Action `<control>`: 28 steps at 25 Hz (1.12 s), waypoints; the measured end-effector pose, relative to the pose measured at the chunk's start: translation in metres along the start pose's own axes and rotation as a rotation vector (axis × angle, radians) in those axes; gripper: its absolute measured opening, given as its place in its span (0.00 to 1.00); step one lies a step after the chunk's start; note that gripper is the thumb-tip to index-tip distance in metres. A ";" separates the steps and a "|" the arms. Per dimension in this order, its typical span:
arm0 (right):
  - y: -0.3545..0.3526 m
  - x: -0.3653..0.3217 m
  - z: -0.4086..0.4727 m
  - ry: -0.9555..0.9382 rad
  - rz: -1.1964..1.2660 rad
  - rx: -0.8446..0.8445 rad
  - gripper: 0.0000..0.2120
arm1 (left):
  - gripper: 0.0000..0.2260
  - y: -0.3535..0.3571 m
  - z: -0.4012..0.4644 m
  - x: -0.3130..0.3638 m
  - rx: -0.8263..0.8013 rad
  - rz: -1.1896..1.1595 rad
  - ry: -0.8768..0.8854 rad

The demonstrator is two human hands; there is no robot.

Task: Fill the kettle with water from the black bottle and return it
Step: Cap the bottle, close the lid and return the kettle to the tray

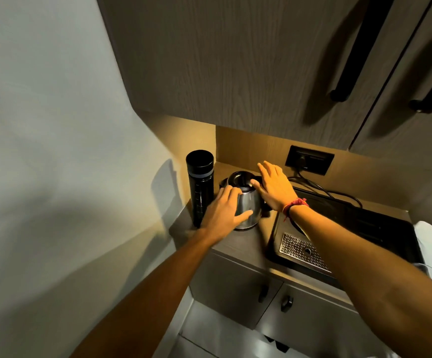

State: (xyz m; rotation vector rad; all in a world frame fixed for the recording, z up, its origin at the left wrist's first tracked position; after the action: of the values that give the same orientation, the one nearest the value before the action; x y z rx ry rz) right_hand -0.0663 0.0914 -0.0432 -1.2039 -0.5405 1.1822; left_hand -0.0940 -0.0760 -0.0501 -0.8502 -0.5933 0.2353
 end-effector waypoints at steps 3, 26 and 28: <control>0.016 0.011 -0.002 -0.002 0.034 -0.180 0.28 | 0.44 0.020 0.045 0.002 -0.109 0.052 -0.118; -0.081 0.079 -0.022 0.099 -0.151 0.191 0.04 | 0.49 0.045 0.116 0.071 -0.187 0.098 -0.122; -0.094 0.106 -0.035 0.163 -0.207 0.155 0.06 | 0.49 0.051 0.118 0.097 -0.186 0.058 -0.093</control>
State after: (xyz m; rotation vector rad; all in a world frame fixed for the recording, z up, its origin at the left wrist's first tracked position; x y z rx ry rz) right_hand 0.0386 0.1809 0.0048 -1.0730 -0.4308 0.9240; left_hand -0.0813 0.0729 0.0093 -1.0416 -0.6852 0.2767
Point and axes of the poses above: each hand's wrist, its own z-axis towards the middle knuckle, its own y-axis out of the palm, x = y × z, the point moved 8 cm from there along z, towards the middle knuckle, and after that the axes turned 13 degrees about x, right-handed, at the moved point
